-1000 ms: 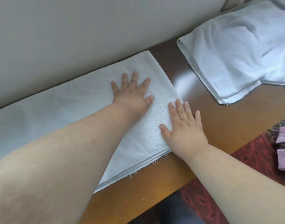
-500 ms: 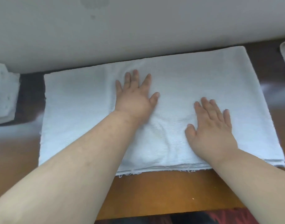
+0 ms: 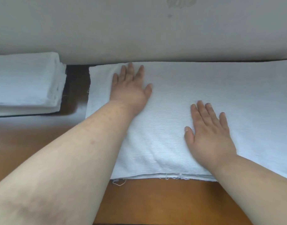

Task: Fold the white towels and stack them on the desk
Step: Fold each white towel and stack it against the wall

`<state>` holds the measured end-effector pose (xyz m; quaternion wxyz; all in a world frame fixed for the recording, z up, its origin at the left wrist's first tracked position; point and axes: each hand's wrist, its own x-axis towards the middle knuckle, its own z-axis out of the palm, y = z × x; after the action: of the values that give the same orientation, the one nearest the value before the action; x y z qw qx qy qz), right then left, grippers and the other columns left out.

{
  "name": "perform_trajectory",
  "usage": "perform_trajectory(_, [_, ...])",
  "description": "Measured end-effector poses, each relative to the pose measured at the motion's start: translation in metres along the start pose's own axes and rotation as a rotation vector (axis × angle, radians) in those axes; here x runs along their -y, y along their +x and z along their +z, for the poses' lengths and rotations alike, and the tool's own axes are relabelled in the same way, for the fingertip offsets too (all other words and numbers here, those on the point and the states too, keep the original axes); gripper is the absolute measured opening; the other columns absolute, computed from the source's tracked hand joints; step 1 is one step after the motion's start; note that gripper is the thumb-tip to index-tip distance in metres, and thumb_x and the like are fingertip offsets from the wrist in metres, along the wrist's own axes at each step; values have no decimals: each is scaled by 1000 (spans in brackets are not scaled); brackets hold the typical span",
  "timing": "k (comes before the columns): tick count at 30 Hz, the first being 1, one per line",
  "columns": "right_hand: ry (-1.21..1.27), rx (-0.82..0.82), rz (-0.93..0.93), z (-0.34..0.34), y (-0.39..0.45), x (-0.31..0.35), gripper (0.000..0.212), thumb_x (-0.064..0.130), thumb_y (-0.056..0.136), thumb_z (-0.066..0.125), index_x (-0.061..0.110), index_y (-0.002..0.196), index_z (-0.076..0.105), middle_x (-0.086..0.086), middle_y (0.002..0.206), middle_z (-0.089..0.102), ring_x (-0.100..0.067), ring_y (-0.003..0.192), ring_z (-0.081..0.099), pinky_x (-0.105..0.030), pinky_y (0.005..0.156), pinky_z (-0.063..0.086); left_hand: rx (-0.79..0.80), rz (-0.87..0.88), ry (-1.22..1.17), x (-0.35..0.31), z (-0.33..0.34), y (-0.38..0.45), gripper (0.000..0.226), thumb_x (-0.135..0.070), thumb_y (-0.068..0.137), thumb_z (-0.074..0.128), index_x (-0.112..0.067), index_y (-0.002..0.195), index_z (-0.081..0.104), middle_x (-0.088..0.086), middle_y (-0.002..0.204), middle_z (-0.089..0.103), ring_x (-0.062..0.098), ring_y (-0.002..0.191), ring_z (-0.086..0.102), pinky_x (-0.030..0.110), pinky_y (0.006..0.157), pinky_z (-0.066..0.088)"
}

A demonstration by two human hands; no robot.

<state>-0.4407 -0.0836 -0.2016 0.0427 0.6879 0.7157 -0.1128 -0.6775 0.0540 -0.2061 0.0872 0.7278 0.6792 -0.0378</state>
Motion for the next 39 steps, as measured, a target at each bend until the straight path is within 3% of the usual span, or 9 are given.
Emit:
perform_trajectory(5, [-37,-3,32,-1,-1,2,69,50,94,10,22,157,1,5,164,-3,-11,150,-10,-43,121,-5,13,-140,-2,19,-11,7,65,-47,100,21,-20,155,0,14,162,-6,31,149,-6,51,119,-1])
perform_trajectory(10, [-56,-5,32,0,0,2,70,51,93,9,22,156,1,5,164,-2,-12,150,-8,-40,121,-6,21,53,-45,-25,2,-51,69,-56,95,20,-26,155,5,12,163,-2,32,148,-4,56,116,-2])
perform_trajectory(13, [-65,-9,34,1,-1,1,70,51,93,8,23,157,0,6,164,-3,-11,150,-9,-40,121,-6,12,-98,-45,19,6,-54,73,-64,91,15,-30,154,2,11,163,-5,30,148,-8,53,116,-7])
perform_trajectory(17, [-73,-16,35,1,0,0,70,51,93,8,23,156,1,6,164,-2,-10,150,-8,-40,121,-6,28,-87,-61,64,-8,-28,73,-62,94,22,-27,155,3,11,163,-6,30,149,-5,46,119,0])
perform_trajectory(21, [-74,-10,57,0,-3,0,71,50,92,11,21,157,4,3,165,2,-13,150,-3,-43,121,-1,40,-224,-44,58,-13,-27,66,-50,100,25,-23,155,1,14,162,-6,35,148,-3,50,119,1])
perform_trajectory(24, [-61,-19,40,0,0,2,72,49,91,13,20,157,6,2,165,3,-15,151,-1,-44,121,-1,-29,-35,-107,-2,-8,-66,64,-36,101,34,-22,155,4,13,162,-4,34,148,-2,50,118,3])
perform_trajectory(26, [-52,-51,27,3,3,1,71,49,92,14,20,156,7,2,165,4,-15,151,0,-44,121,-1,6,114,-153,-44,5,-109,66,-45,99,33,-24,155,7,12,163,-4,32,149,-3,51,118,3])
perform_trajectory(31, [-26,-85,-2,9,2,-4,71,50,92,16,20,156,10,1,165,7,-16,151,2,-45,121,0,48,92,-30,-49,28,-169,68,-59,93,19,-32,154,6,7,163,-2,27,149,-7,50,119,-3])
perform_trajectory(39, [369,-190,-153,-11,-36,-19,50,30,98,48,17,147,41,-4,160,26,-20,150,13,-44,121,3,-20,-43,-61,-5,18,-175,59,-54,96,22,-33,152,20,6,163,10,28,149,6,51,119,5])
